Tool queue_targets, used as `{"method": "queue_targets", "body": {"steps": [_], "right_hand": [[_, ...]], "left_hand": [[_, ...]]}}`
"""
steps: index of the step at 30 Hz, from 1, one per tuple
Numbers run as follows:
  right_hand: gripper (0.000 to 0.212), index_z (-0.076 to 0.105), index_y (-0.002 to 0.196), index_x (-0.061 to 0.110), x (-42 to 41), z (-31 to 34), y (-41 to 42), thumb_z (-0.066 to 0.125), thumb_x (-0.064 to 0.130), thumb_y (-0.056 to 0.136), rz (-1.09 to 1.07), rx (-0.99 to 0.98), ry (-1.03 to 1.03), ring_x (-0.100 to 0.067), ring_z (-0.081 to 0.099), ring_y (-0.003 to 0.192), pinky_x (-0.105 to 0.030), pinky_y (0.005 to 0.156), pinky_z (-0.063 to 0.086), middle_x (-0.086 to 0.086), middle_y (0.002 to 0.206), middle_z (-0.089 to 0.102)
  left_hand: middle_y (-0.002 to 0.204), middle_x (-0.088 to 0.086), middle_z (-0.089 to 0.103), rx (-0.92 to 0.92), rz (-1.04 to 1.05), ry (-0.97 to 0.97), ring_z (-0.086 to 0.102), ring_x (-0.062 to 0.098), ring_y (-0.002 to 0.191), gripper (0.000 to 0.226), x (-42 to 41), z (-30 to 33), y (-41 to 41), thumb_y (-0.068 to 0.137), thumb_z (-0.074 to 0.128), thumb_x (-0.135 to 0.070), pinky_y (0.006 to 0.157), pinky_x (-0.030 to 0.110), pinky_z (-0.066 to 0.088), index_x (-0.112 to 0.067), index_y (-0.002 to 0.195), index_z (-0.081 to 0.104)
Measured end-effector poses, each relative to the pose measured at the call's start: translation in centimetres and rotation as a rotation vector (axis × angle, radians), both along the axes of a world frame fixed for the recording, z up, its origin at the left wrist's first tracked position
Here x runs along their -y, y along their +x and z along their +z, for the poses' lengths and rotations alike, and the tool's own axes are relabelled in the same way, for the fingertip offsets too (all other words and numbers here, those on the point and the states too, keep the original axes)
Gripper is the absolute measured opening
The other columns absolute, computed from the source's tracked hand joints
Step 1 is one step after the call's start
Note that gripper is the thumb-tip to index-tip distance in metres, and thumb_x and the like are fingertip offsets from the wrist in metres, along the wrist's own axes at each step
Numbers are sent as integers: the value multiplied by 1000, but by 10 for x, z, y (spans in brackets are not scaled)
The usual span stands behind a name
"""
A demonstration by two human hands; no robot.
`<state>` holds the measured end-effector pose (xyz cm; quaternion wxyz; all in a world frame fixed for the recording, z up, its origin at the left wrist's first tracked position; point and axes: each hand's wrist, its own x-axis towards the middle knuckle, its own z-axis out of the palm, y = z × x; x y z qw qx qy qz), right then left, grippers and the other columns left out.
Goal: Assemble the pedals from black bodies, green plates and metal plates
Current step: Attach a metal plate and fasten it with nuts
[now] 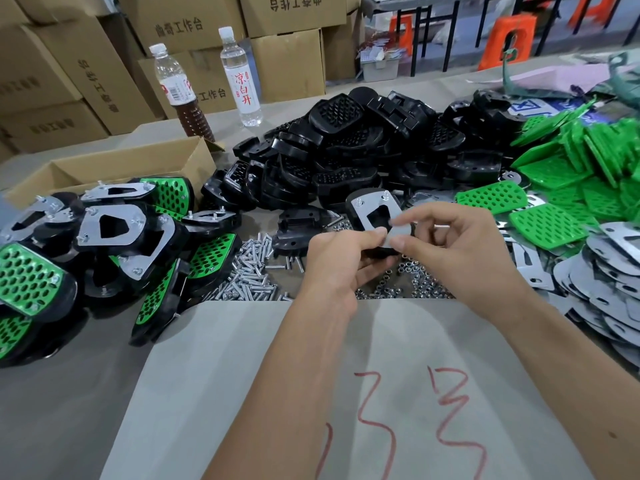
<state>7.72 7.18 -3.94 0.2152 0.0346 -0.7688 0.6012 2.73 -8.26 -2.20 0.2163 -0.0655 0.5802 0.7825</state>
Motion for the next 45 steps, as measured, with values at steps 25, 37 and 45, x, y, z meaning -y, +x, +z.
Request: {"method": "queue_targets", "body": {"steps": [25,37,45], "right_hand": [[12,75,99,20,-2,-2,-4,78,26,89,77,-83,-94,-22,52,48,-33,46,48,-6,64,52],[8,79,97,22,-1,-3,-4,75,19,90,37,-85,-113,-17,58,45,-31,45,48,-14,68,54],[17,69,79,17,3,-5,-9,86,18,82,-95,-86,-187,-23,61,44,-36,44,51,-6,57,56]], "left_hand": [[105,18,77,-22,-50,224,78,29,84,28,2,1,-3,105,58,-15,68,40,65,2,125,67],[109,23,77,-26,-14,256,79,31,88,30,-3,-5,-3,104,60,-13,71,40,65,5,127,65],[107,23,77,-7,13,325,79,31,87,28,-6,-5,-2,105,59,-9,68,40,65,7,128,62]]}}
